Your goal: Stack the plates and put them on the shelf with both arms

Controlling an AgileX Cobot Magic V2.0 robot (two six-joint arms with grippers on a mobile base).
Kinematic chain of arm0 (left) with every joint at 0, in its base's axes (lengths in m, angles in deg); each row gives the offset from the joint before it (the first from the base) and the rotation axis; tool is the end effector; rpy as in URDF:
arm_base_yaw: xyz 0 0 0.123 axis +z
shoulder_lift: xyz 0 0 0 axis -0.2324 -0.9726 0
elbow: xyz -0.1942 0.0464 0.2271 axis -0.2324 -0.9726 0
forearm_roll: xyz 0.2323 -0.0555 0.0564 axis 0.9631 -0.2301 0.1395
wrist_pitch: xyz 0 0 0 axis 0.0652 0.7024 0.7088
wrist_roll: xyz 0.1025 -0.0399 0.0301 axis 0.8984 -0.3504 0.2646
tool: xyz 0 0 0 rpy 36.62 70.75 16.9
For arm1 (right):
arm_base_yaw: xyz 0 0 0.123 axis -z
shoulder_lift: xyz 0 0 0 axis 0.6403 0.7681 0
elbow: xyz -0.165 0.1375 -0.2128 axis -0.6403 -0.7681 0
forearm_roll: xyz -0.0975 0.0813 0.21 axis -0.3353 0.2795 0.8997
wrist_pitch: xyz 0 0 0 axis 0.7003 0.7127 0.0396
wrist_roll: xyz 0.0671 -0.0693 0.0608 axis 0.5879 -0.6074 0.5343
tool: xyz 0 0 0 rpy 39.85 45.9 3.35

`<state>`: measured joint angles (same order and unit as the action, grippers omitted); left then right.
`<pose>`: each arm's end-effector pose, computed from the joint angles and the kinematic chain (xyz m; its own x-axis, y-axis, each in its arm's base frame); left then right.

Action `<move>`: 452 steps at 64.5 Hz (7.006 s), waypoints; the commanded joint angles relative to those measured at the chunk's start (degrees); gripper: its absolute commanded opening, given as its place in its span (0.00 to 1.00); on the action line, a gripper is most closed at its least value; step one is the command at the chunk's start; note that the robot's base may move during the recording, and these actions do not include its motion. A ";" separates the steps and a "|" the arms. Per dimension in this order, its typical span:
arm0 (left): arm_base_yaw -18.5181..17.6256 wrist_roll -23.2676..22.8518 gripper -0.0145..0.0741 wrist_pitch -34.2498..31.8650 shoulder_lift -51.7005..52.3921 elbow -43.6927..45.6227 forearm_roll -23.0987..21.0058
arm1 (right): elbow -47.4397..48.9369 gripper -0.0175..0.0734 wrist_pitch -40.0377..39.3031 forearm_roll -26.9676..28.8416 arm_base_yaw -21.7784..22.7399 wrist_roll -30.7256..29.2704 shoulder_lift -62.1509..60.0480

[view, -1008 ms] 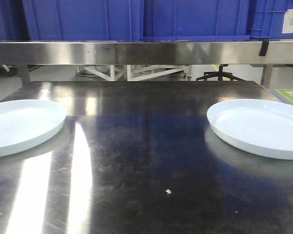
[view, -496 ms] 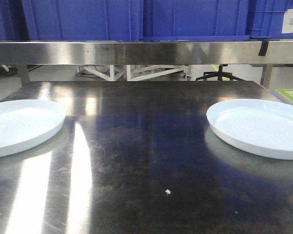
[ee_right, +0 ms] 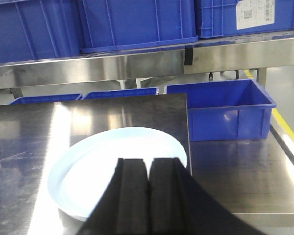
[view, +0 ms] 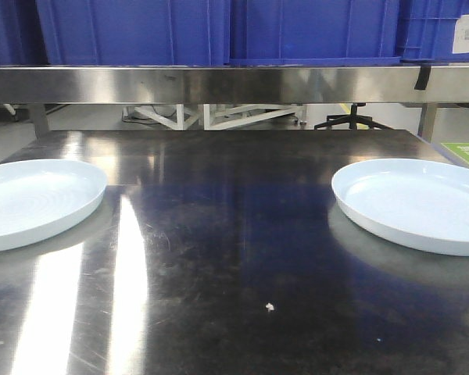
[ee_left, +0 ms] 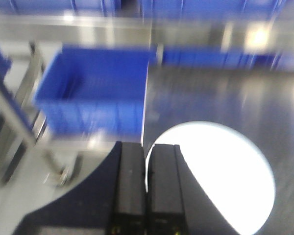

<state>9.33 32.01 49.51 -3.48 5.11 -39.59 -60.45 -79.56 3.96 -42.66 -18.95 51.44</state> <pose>0.1512 -0.0032 0.3696 -0.4843 0.0564 -0.8731 0.0237 0.9984 0.0514 0.0559 0.0026 0.1978 -0.0059 0.1556 -0.9878 -0.0477 0.9866 0.1557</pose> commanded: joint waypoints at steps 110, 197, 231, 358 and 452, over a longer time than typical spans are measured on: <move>-0.40 2.25 0.26 -3.68 -8.85 6.07 -5.37 | 8.01 0.22 -4.32 -1.88 0.57 -0.56 3.00; -0.40 1.75 0.79 -0.33 -12.85 6.07 -1.32 | 43.07 0.73 17.03 -1.88 0.63 -0.56 59.49; -0.40 -2.51 0.92 -3.69 -33.76 6.07 -1.32 | 43.07 0.74 17.80 -1.88 0.63 -0.56 59.49; 1.49 -2.19 0.28 -10.71 -31.36 6.07 -11.97 | 42.90 0.74 18.37 -1.88 0.63 -0.56 59.49; -23.78 -0.52 0.25 -14.19 -48.42 19.79 -15.13 | 42.90 0.74 19.19 -1.88 0.63 -0.56 59.49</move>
<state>-15.80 31.50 36.61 -55.44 22.79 -54.82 -19.61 -57.17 2.75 -42.40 -19.30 111.53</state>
